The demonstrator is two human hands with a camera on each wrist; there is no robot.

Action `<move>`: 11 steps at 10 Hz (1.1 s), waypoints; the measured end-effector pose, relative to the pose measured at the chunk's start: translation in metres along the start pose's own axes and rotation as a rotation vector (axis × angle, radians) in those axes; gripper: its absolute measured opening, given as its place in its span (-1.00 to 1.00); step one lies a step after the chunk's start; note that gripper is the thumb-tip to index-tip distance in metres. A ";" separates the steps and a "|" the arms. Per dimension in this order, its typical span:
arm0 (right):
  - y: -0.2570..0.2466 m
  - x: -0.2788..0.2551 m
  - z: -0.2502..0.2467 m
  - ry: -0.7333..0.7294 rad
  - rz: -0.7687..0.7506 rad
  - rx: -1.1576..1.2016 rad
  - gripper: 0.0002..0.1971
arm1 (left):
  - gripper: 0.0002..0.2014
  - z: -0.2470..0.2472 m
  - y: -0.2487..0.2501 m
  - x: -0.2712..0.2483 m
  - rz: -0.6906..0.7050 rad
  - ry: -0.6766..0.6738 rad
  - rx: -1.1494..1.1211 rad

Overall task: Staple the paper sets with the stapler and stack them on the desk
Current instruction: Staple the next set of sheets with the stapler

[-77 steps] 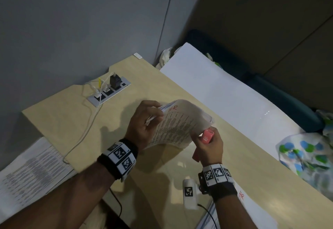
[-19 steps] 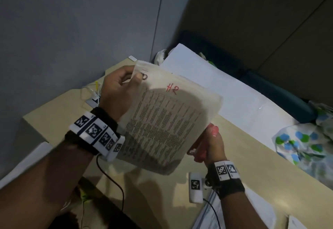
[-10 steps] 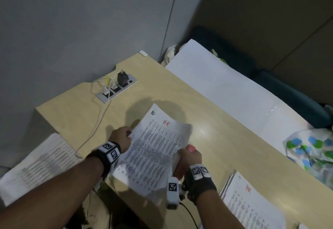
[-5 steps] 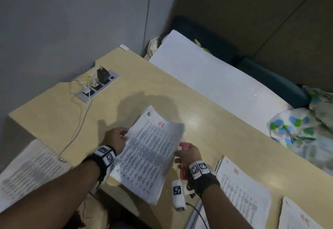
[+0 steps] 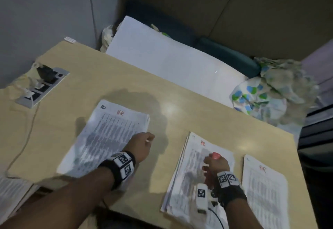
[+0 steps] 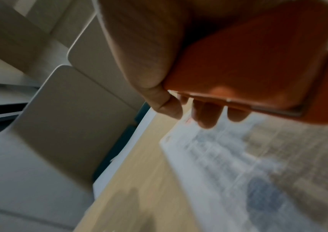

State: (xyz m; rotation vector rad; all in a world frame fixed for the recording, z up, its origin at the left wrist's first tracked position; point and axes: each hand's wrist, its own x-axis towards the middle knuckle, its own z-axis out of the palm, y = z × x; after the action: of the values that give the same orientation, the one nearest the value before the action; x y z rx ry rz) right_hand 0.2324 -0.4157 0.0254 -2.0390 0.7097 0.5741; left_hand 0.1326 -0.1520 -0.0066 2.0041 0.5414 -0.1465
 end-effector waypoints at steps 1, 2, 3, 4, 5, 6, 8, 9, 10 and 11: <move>0.030 0.020 -0.038 0.116 -0.004 -0.164 -0.71 | -0.72 0.052 0.025 0.000 -0.077 -0.128 0.071; 0.057 0.026 -0.063 0.116 0.026 -0.311 -0.63 | -0.81 0.090 0.045 -0.008 -0.119 -0.284 0.226; 0.080 0.028 -0.071 0.049 0.076 -0.346 -0.56 | -0.73 0.117 0.053 -0.013 -0.181 -0.319 0.282; 0.087 0.028 -0.071 0.023 0.089 -0.334 -0.54 | -0.70 0.131 0.056 -0.012 -0.246 -0.314 0.262; 0.085 0.029 -0.069 -0.002 0.100 -0.291 -0.51 | -0.51 0.135 0.057 -0.011 -0.311 -0.324 0.192; 0.087 0.031 -0.067 -0.009 0.091 -0.300 -0.53 | -0.47 0.138 0.054 -0.015 -0.298 -0.318 0.186; 0.082 0.029 -0.056 -0.070 0.047 -0.200 -0.55 | -0.62 0.124 0.069 -0.027 -0.150 -0.211 -0.025; 0.064 0.026 -0.063 -0.048 0.056 0.054 -0.63 | -0.63 0.105 0.080 -0.025 -0.116 -0.162 -0.134; 0.025 0.015 -0.067 -0.034 -0.119 0.143 -0.66 | -0.62 0.084 0.092 -0.021 -0.053 -0.087 -0.194; -0.016 -0.001 -0.064 0.137 -0.412 0.069 -0.64 | -0.68 0.062 0.110 -0.016 0.097 0.039 -0.281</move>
State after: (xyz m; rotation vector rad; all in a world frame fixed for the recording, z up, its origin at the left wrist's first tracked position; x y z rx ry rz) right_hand 0.2510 -0.4631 0.0678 -2.0942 0.3626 0.1719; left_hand 0.1738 -0.2534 0.0587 1.7574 0.4608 0.0272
